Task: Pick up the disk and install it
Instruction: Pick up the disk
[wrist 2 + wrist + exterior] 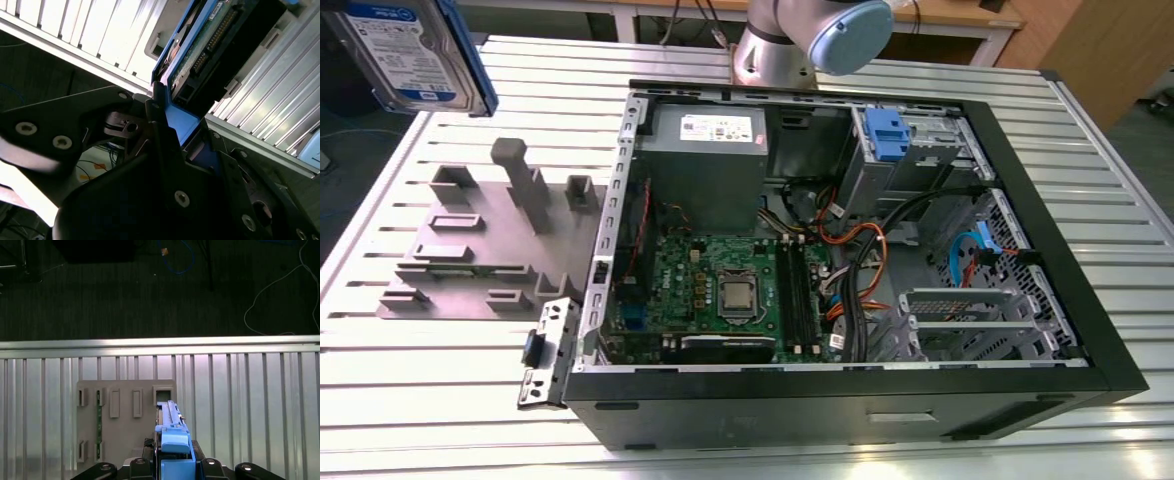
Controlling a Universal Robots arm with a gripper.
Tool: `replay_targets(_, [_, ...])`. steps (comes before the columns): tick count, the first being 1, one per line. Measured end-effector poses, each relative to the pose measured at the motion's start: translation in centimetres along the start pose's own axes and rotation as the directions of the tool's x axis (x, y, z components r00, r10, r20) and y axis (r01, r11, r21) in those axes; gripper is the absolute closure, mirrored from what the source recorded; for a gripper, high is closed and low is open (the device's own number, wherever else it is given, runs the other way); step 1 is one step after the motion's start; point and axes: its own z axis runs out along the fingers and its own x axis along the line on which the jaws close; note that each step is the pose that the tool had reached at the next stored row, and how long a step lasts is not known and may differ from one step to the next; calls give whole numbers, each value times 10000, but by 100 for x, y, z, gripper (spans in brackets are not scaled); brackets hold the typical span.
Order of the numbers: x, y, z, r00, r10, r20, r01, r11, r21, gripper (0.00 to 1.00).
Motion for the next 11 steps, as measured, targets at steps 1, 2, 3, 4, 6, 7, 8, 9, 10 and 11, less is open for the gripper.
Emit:
replay_targets(1, [0, 0, -9, 10000, 0, 0, 0, 10000, 0, 63])
replay_targets(2, [-1, 1, -19, 10000, 0, 0, 0, 10000, -1, 63])
replay_targets(3, [-1, 0, -27, 10000, 0, 0, 0, 10000, -1, 63])
replay_targets(4, [-1, 1, -34, 10000, 0, -1, 0, 10000, -1, 63])
replay_targets(6, [-1, 1, -51, 10000, 0, 0, 0, 10000, 0, 63])
replay_targets(7, [-2, 1, -60, 10000, 0, -1, 0, 10000, -1, 63])
replay_targets(8, [-2, 1, -69, 10000, 0, 0, 0, 10000, 0, 63])
replay_targets(9, [-2, 2, -79, 10000, 0, 0, 0, 10000, 0, 63])
replay_targets(10, [-3, 2, -89, 10000, 0, 0, 0, 10000, 0, 63])
replay_targets(11, [-3, 2, -101, 10000, 0, -1, 0, 10000, -1, 63])
